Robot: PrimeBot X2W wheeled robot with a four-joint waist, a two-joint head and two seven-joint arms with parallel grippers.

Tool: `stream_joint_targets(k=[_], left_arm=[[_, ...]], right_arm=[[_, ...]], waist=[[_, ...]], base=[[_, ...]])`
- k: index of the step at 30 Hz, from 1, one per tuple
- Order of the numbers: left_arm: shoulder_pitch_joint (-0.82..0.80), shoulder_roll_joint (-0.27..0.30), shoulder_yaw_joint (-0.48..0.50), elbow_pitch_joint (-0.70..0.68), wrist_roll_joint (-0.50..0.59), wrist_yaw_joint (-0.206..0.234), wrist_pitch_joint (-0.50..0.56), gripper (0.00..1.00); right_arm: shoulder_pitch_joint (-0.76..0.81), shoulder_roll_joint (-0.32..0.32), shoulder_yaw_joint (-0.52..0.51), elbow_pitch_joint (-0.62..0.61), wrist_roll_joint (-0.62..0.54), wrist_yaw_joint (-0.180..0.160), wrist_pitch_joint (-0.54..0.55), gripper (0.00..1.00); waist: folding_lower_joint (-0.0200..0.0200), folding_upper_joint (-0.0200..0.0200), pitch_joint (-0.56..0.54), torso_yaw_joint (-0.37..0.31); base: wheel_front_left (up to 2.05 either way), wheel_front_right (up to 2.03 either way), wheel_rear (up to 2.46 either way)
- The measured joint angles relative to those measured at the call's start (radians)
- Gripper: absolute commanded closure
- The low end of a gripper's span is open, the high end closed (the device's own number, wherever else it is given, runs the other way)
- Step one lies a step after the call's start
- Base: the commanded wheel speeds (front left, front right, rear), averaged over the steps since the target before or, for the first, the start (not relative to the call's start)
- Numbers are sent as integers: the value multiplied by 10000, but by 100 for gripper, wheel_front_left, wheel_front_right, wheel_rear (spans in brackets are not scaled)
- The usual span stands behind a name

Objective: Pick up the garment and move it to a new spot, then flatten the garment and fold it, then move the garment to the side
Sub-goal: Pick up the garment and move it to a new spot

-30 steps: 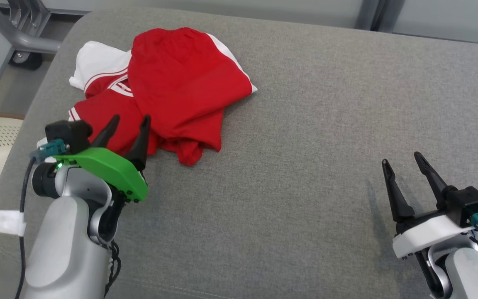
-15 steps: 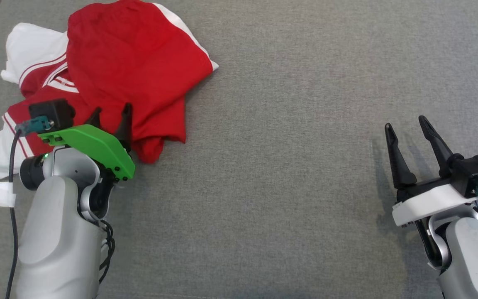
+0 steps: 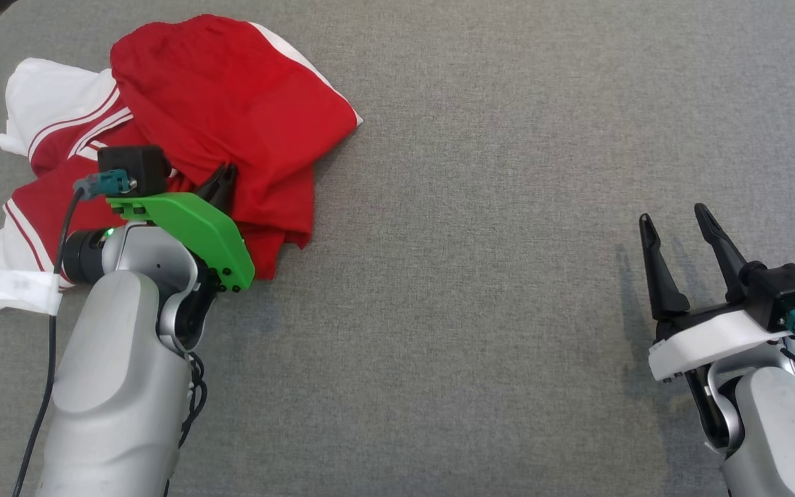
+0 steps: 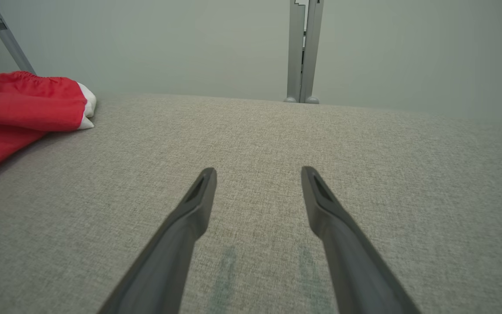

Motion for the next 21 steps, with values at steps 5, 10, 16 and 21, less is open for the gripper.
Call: stream_joint_targets(k=[5,10,16,21], left_arm=[[-151,6,-332,-265,-61,-125,-104,100],[-285,27,-1381,-965,-807,-280,-174,100],[-361,42,-3191,-2182,-2192,-368,-2,100],[-351,71,-4753,-3398,-3329,-372,372,100]], right_arm=[[1,82,94,121,0,82,0,0],[1,242,251,222,0,88,0,0],[1,456,405,318,31,92,0,0],[20,633,414,391,117,94,0,0]], waist=[[0,0,-251,-8],[0,0,-457,-175],[0,0,-664,-595],[0,0,-820,-1102]], base=[[0,0,0],[0,0,0],[0,0,0],[0,0,0]])
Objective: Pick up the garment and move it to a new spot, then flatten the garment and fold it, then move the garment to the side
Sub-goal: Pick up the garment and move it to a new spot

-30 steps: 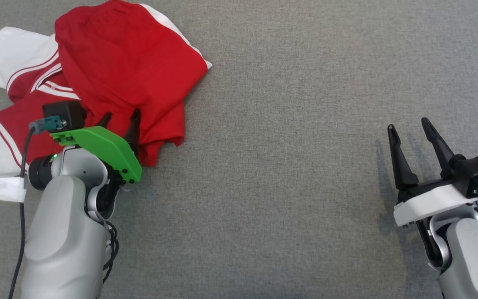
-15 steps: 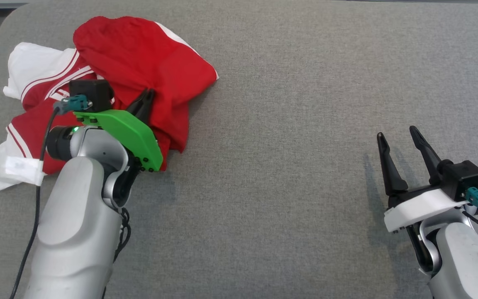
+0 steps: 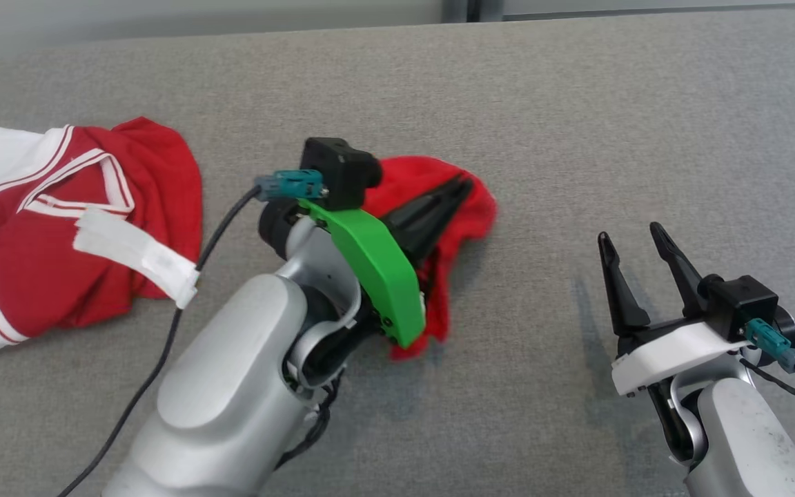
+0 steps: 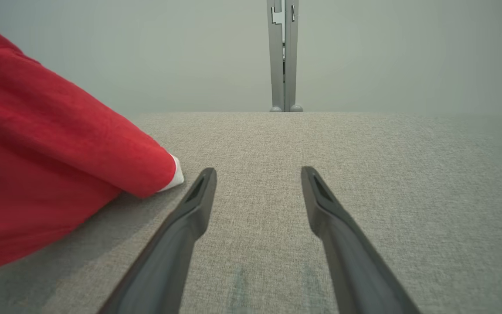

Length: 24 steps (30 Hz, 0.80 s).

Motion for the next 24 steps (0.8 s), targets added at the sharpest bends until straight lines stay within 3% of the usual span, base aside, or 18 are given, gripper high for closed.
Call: stream_joint_targets(k=[6,14,19,24], left_arm=[[-3,81,-1321,-1469,-1453,0,437,100],[-9,155,-1498,-1944,-2936,123,696,100],[-15,309,-844,-614,-1720,901,1081,100],[-270,1808,-539,700,-267,1530,1235,100]], right_arm=[[104,54,-67,15,109,-8,0,0],[228,105,-48,127,219,-19,0,0],[481,132,-33,234,228,-19,0,0],[789,171,-357,257,316,-113,0,0]], waist=[[-1,0,-160,-726],[-1,0,-290,-1775],[-1,0,-325,-2406],[-1,0,-336,-2796]], base=[[0,0,0],[0,0,0],[0,0,0],[0,0,0]])
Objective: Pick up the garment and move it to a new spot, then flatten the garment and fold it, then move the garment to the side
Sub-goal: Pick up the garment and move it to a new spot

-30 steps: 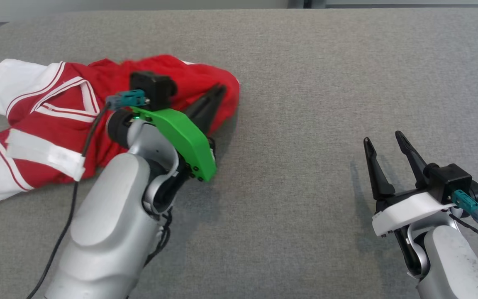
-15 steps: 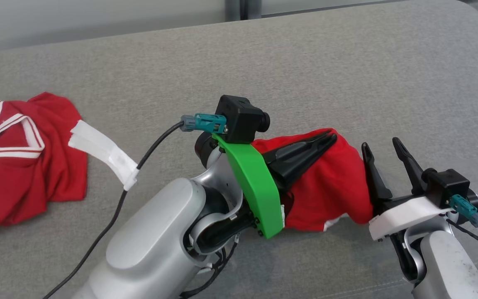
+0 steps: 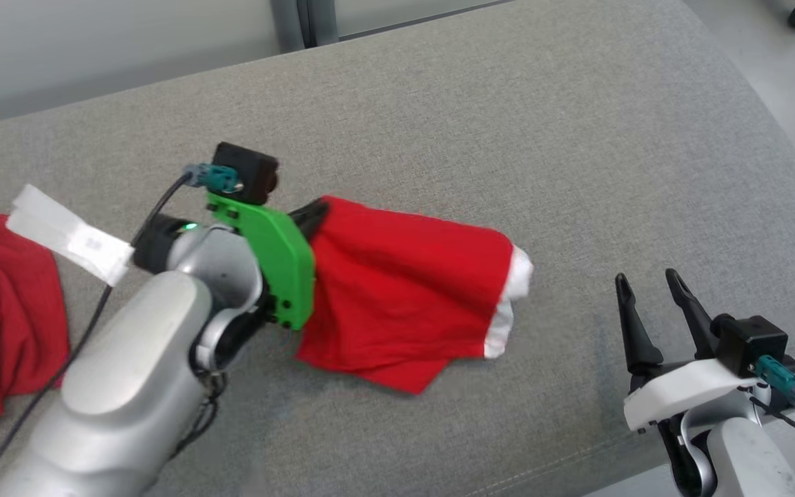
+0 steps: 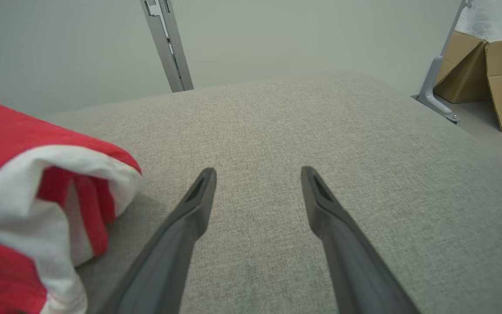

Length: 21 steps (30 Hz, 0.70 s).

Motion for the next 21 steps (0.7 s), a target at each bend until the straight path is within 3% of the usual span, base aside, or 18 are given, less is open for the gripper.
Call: stream_joint_targets(k=[4,12,13,15,21], left_arm=[[-110,899,-184,780,621,167,476,100],[-39,696,-219,1415,196,163,700,100],[4,706,-198,1526,196,173,696,93],[118,704,-142,1691,196,261,637,0],[367,545,-236,1641,355,286,107,0]], right_arm=[[155,21,-67,31,-2,2,0,0],[238,54,-163,88,-36,6,0,0],[255,54,-159,92,-59,8,0,0],[266,54,-142,92,-151,17,0,0],[265,50,-4,-105,-276,107,0,0]], waist=[[0,0,-6,81],[0,0,-100,477],[0,0,-125,534],[0,-1,-184,646],[0,0,-337,990]], base=[[0,0,0],[0,0,0],[0,0,0],[0,0,0],[0,0,0]])
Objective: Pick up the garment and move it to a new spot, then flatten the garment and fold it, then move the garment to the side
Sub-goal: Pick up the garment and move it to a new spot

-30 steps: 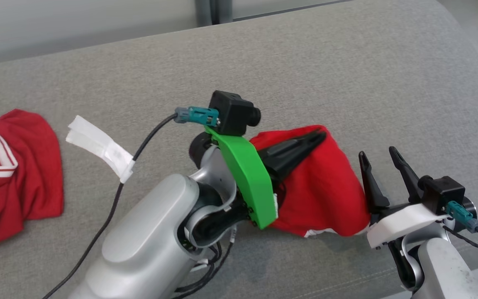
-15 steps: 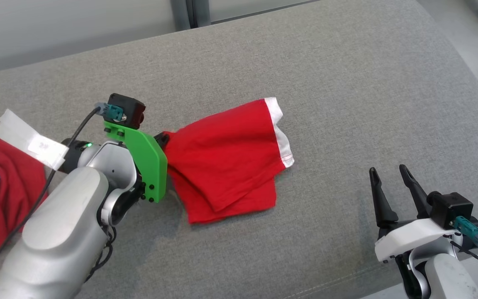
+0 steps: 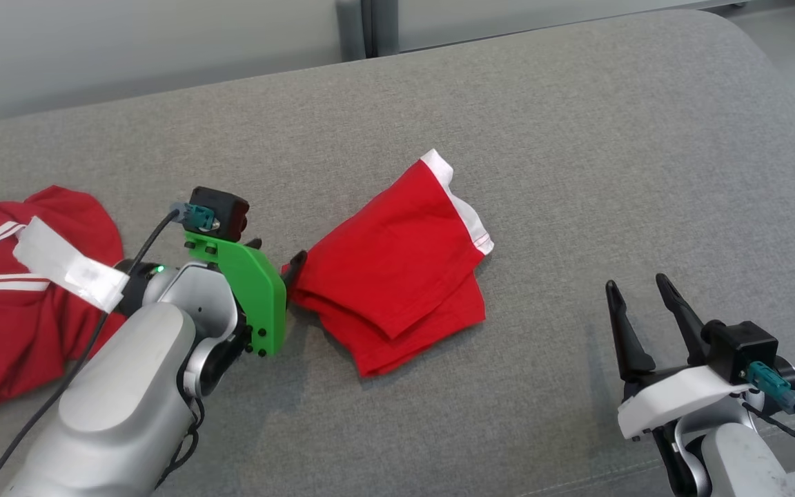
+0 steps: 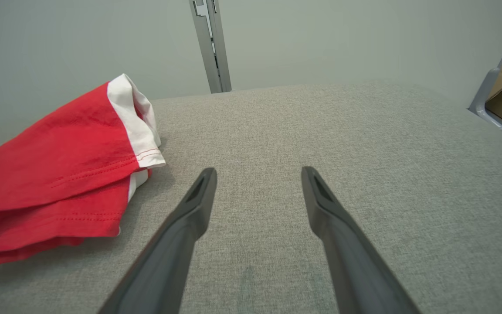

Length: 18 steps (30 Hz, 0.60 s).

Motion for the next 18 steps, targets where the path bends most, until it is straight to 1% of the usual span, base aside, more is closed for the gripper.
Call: stream_joint_targets(k=[2,6,8,12,18], left_arm=[[8,-12,107,-242,276,121,-525,0],[12,-13,652,-984,884,397,-2071,0],[55,-75,930,-1423,938,431,-2667,0],[770,-378,1043,-1877,1060,499,-3450,0],[1755,-441,1290,-2364,1436,589,-4660,0]], right_arm=[[-22,-6,165,-144,-13,17,0,0],[-314,0,568,-174,0,123,0,0],[-510,8,639,-113,81,173,0,0],[-737,-6,700,612,242,173,0,0],[-1114,-2,754,1689,704,176,31,0]], waist=[[0,0,-33,113],[0,0,-82,290],[0,0,-82,355],[0,0,-62,536],[0,0,-31,954]], base=[[0,0,0],[0,0,0],[0,0,0],[0,0,0],[0,0,0]])
